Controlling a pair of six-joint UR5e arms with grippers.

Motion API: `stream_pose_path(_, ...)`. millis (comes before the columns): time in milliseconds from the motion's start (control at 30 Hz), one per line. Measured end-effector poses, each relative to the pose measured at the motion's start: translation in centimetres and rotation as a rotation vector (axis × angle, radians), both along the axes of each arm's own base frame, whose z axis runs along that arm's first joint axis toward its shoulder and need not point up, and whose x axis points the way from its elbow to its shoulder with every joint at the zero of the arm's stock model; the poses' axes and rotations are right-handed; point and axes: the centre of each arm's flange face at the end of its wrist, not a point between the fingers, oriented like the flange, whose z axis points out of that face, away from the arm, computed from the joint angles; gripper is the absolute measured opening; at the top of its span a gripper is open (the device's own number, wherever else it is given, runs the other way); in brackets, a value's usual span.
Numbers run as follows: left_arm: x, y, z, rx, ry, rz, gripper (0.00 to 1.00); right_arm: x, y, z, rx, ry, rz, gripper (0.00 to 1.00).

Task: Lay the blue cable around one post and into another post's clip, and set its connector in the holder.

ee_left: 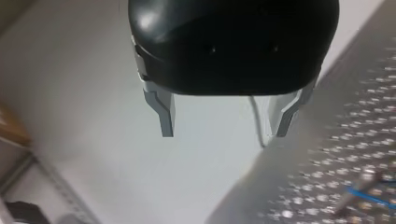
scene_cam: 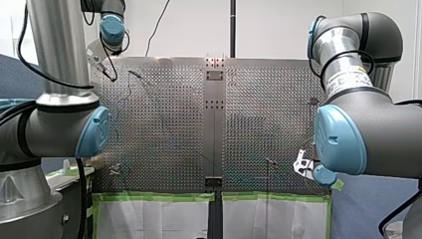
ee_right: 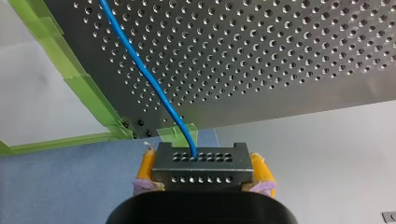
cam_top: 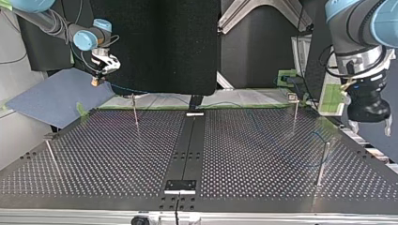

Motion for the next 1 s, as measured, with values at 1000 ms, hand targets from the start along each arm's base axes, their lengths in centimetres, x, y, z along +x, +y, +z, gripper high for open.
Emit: stream_pose_path(1000,-1.5,-2.0,-2.3,0.202,0.338,-0.188,1.00,0.1,0.1,0.0,0.000,0.005,0.004,0.00)
